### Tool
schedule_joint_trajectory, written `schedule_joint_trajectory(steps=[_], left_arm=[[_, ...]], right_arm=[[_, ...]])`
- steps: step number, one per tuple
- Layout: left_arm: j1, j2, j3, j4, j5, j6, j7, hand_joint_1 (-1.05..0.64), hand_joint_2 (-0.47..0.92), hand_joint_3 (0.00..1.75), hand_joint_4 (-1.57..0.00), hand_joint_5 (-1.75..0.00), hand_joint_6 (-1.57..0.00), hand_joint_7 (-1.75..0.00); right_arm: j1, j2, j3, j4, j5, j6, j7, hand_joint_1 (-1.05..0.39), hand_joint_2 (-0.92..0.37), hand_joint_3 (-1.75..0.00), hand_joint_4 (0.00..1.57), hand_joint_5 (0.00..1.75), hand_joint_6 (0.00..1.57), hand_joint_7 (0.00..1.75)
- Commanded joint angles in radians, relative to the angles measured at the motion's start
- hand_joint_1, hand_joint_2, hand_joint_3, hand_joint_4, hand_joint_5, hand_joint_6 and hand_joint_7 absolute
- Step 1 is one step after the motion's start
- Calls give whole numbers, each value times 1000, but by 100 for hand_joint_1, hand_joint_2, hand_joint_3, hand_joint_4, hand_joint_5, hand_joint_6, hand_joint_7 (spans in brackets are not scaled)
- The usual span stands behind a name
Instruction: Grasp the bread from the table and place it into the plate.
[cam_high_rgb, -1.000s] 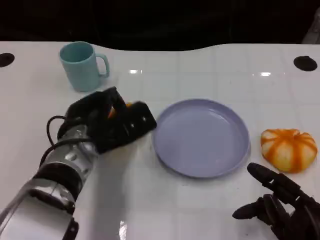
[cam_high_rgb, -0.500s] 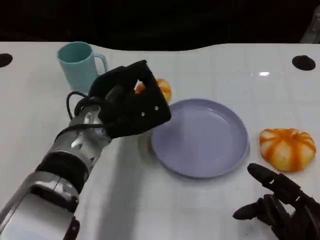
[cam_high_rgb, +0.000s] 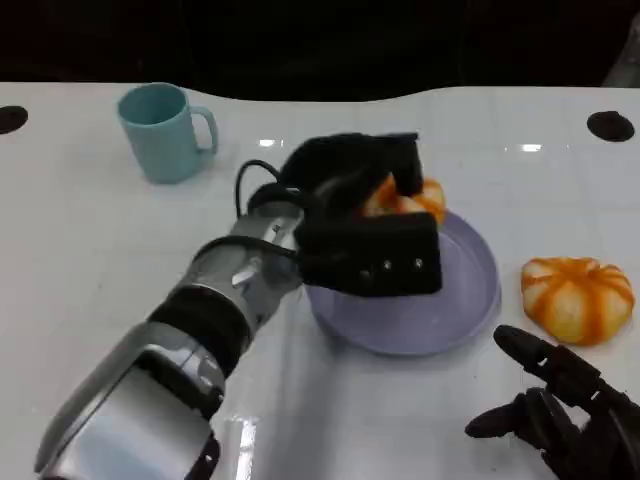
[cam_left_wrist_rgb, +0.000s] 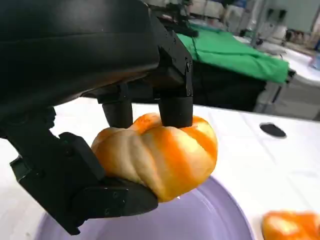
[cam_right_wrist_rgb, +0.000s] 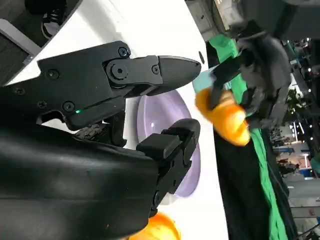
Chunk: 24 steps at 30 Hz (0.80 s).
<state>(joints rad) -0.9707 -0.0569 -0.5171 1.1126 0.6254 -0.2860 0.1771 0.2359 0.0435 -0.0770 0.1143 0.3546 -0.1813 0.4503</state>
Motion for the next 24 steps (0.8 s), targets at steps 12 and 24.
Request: schedule_joint_trajectory(steps=[12, 24], left_arm=[[-70, -43, -31, 97, 22, 2, -26, -17, 66, 69, -83, -175, -68, -149], [-92, -22, -56, 117, 39, 35, -163, -54, 92, 20, -35, -21, -48, 0]], right_arm=[[9, -13, -5, -4, 10, -1, 5, -74, -92, -32, 73, 108, 102, 18], [10, -15, -3, -5, -1, -7, -5, -74, -92, -31, 74, 109, 103, 19]])
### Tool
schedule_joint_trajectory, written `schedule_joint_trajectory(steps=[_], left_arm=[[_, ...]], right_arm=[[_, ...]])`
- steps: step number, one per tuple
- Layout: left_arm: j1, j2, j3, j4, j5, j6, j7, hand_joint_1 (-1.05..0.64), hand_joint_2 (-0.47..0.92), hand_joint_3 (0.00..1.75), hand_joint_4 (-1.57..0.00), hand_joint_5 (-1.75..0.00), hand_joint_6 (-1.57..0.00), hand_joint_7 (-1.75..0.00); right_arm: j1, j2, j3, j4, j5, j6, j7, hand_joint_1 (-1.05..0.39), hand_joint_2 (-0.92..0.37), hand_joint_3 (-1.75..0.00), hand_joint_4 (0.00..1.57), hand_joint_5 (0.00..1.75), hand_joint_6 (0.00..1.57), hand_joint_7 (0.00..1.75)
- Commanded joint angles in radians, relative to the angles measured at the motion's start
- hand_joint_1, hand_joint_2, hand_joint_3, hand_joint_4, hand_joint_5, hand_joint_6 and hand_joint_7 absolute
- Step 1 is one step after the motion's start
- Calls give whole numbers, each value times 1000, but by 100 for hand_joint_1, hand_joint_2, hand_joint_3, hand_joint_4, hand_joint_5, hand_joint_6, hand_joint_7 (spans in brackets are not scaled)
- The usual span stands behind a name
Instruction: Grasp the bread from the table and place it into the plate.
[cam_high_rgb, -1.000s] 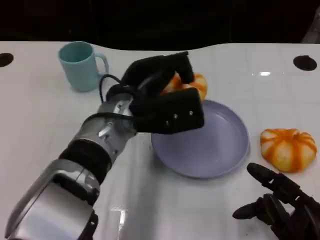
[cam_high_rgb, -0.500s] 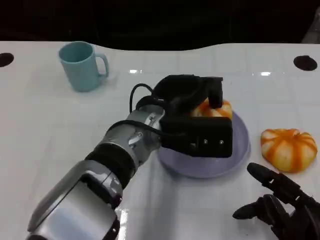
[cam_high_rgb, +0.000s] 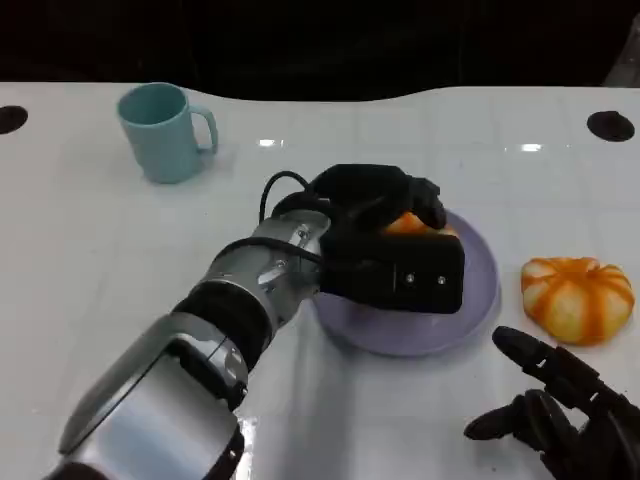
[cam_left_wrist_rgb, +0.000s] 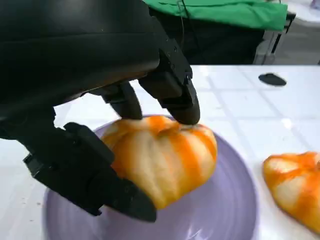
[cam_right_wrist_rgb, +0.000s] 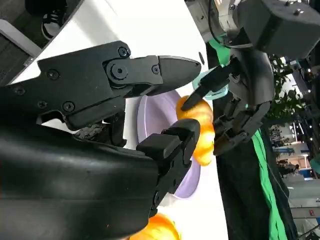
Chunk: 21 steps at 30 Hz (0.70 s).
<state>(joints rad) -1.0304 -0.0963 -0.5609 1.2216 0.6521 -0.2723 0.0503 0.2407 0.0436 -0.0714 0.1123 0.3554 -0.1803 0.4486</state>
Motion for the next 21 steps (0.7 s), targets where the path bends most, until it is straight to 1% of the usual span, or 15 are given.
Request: schedule_joint_trajectory(steps=[1, 8, 13, 16, 18, 21], left_arm=[[-34, 19, -16, 8, 16, 27, -42, -59, 92, 22, -31, -17, -43, 0], [-41, 33, -30, 1, 17, 41, -67, -72, 92, 32, -24, -9, -32, 0], [-36, 68, -25, -22, 6, 11, -108, -78, 92, 36, -25, -8, -35, -2], [-8, 113, 13, -64, -46, -35, -184, -77, 92, 38, -25, -8, -35, -1], [9, 135, 38, -94, -79, -54, -226, -74, 92, 42, -26, -8, -35, -1], [77, 170, 134, -178, -198, -71, -304, -69, 92, 43, -31, -10, -38, -3]], right_arm=[[5, -16, -8, -2, -2, -9, -2, -74, -92, -31, 74, 109, 103, 19], [8, -15, -9, -13, -2, 3, -12, -74, -92, -32, 75, 110, 103, 19], [9, -15, -8, -18, 3, 9, -13, -74, -92, -32, 74, 110, 103, 20], [8, -18, -6, -15, -4, 1, -12, -74, -92, -32, 74, 110, 103, 19], [7, -20, -6, -11, -6, -5, -9, -74, -92, -32, 73, 110, 102, 19], [8, -19, -9, -17, 6, 11, -9, -74, -92, -32, 73, 110, 102, 19]])
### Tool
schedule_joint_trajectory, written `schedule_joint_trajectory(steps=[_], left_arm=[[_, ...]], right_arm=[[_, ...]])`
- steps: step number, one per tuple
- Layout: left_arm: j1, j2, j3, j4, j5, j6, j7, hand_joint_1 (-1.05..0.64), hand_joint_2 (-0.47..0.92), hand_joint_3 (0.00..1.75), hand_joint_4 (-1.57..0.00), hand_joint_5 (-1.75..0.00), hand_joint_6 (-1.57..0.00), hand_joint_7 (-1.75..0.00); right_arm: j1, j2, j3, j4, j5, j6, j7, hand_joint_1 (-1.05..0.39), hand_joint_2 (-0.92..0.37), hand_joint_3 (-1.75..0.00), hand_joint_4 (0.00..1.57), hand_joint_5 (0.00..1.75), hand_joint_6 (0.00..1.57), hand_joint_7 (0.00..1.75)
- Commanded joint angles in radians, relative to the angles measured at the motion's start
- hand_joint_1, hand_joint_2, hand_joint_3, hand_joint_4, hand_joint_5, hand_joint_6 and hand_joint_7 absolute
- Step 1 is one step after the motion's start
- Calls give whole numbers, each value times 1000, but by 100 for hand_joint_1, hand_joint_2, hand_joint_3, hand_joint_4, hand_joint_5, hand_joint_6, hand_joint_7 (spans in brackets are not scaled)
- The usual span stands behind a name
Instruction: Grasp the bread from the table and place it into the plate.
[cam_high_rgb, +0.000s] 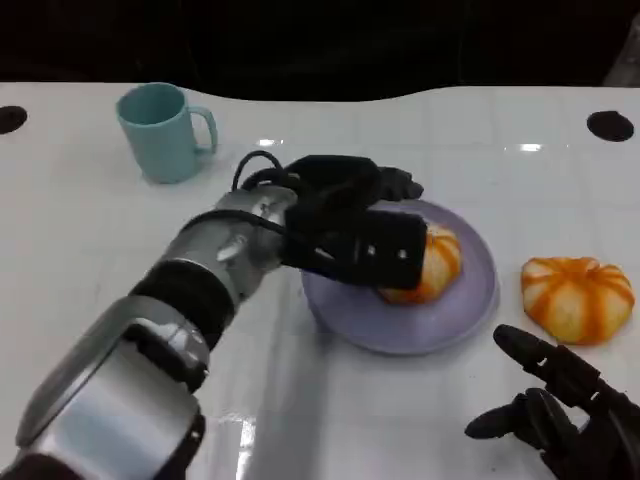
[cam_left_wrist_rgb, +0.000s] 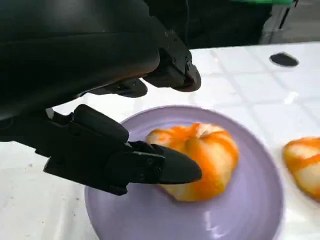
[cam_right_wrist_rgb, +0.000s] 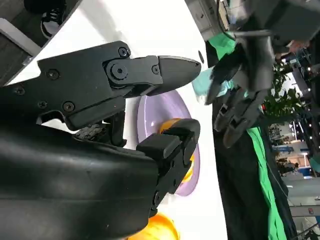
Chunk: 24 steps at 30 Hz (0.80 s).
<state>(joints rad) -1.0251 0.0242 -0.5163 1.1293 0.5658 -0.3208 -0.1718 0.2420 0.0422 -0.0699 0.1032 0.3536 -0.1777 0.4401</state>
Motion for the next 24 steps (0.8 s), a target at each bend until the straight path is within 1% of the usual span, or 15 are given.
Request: schedule_joint_trajectory(steps=[1, 3, 6, 8, 11, 12, 14, 16, 17, 18, 19, 20, 21, 23, 24], left_arm=[[103, 56, 129, -118, -164, -28, -110, -68, 92, 43, -32, -11, -39, -3], [157, 61, 197, -177, -261, -19, -166, -61, 92, 41, -38, -14, -44, -5], [249, 60, 293, -290, -401, 21, -232, -58, 92, 42, -47, -19, -48, -6], [328, 51, 352, -403, -484, 75, -240, -57, 92, 42, -56, -24, -53, -9], [420, 33, 427, -538, -624, 167, -283, -55, 92, 44, -61, -28, -57, -10], [448, 28, 453, -578, -679, 200, -305, -53, 92, 48, -56, -47, -61, -9], [476, 25, 474, -627, -729, 245, -326, -52, 92, 50, -49, -66, -63, -8], [484, 27, 473, -651, -736, 268, -327, -52, 92, 51, -47, -70, -63, -7], [556, -12, 540, -727, -856, 330, -313, -52, 92, 51, -46, -71, -63, -7], [611, -41, 591, -788, -947, 380, -302, -55, 92, 52, -57, -108, -73, -29], [650, -61, 625, -834, -1011, 420, -292, -56, 92, 52, -59, -124, -69, -49], [697, -76, 653, -886, -1064, 460, -274, -56, 92, 52, -60, -132, -67, -61], [727, -83, 664, -924, -1089, 489, -257, -56, 92, 56, -62, -145, -64, -83], [784, -98, 684, -989, -1134, 539, -226, -55, 92, 57, -62, -152, -61, -97], [809, -106, 693, -1014, -1154, 559, -216, -54, 92, 58, -60, -159, -58, -110]], right_arm=[[7, -18, -12, -9, 12, 12, 1, -74, -92, -32, 73, 110, 102, 19], [6, -20, -13, -8, 13, 15, 1, -74, -92, -32, 73, 110, 102, 19], [4, -22, -14, -3, 4, 6, 0, -74, -92, -32, 73, 110, 102, 19], [2, -24, -15, 3, 2, -2, 4, -74, -92, -32, 73, 110, 102, 19], [1, -25, -17, 6, 5, -2, 6, -74, -92, -32, 72, 110, 102, 19], [0, -24, -18, 7, 8, -2, 7, -74, -92, -32, 72, 111, 102, 19], [0, -23, -19, 9, 11, -3, 9, -74, -92, -32, 72, 111, 102, 19], [0, -23, -20, 9, 11, -3, 10, -74, -92, -32, 72, 111, 102, 19], [-1, -24, -20, 10, 8, -4, 8, -74, -92, -31, 72, 111, 102, 19], [-2, -24, -20, 10, 5, -4, 7, -74, -92, -31, 72, 111, 102, 20], [-2, -24, -21, 10, 4, -5, 7, -74, -92, -31, 72, 111, 103, 20], [-1, -25, -21, 6, 2, 1, 3, -74, -92, -31, 72, 111, 103, 20], [-1, -25, -21, 4, 3, 6, 2, -75, -92, -31, 72, 111, 103, 20], [-1, -25, -23, 2, 8, 12, 3, -75, -92, -31, 72, 111, 103, 20], [-2, -25, -24, 3, 9, 12, 5, -74, -92, -31, 72, 111, 103, 20]])
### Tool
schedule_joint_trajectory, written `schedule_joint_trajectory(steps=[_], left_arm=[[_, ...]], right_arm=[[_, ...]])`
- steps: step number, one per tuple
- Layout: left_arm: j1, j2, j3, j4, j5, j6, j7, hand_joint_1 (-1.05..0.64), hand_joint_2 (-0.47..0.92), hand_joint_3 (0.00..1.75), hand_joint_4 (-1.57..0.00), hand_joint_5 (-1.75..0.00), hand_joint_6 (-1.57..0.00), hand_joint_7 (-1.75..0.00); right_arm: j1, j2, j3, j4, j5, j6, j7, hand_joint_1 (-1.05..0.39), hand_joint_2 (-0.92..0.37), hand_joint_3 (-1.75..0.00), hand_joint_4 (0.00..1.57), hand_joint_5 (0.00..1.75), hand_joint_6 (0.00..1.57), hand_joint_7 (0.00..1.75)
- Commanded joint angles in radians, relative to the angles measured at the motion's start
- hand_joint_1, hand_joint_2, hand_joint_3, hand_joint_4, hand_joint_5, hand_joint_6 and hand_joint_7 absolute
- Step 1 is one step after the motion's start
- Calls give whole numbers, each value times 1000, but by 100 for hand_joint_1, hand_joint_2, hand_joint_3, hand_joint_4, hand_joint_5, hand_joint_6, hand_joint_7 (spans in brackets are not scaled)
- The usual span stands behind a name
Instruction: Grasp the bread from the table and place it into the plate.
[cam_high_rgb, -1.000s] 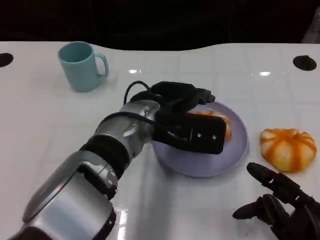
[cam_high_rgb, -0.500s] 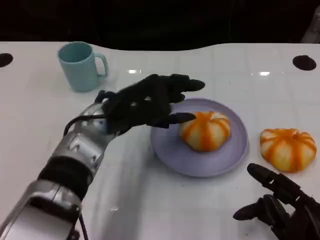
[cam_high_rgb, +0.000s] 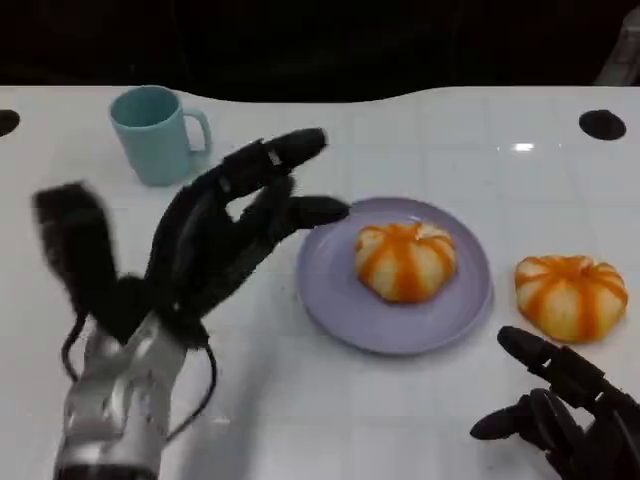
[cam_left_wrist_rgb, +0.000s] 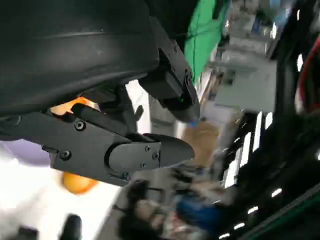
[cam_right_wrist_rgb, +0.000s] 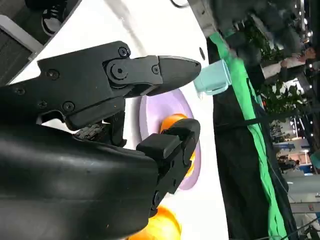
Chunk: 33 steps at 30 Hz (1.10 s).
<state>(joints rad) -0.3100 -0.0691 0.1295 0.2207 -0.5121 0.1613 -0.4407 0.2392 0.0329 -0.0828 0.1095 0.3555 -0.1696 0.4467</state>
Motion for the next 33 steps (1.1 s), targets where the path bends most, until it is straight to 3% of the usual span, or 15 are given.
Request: schedule_joint_trajectory(steps=[1, 6, 13, 19, 26, 33], left_arm=[[126, -19, 55, -134, -99, 103, 68, -53, 92, 59, -59, -162, -56, -116], [219, -40, 78, -223, -159, 196, 134, -55, 92, 56, -60, -170, -53, -134], [357, -91, 57, -323, -170, 213, 186, -53, 92, 56, -71, -175, -48, -168], [464, -130, 24, -417, -140, 228, 300, -50, 92, 53, -76, -175, -51, -170], [525, -110, 2, -479, -149, 297, 341, -50, 92, 51, -76, -175, -49, -174], [530, -99, -9, -467, -114, 266, 323, -50, 92, 48, -75, -175, -50, -174]], right_arm=[[0, -16, -12, 0, 7, 1, -1, -74, -92, -31, 72, 111, 102, 19], [-4, -15, -13, 3, 10, 3, 4, -74, -92, -31, 72, 111, 103, 19], [-2, -14, -9, 0, 2, -4, 3, -74, -92, -32, 72, 111, 102, 19], [10, -16, -9, -24, 1, 9, -7, -75, -92, -32, 72, 111, 103, 19], [16, -17, -11, -25, 11, 11, 1, -74, -92, -32, 71, 110, 102, 19], [16, -16, -12, -18, 9, 1, 4, -74, -92, -32, 72, 110, 102, 19]])
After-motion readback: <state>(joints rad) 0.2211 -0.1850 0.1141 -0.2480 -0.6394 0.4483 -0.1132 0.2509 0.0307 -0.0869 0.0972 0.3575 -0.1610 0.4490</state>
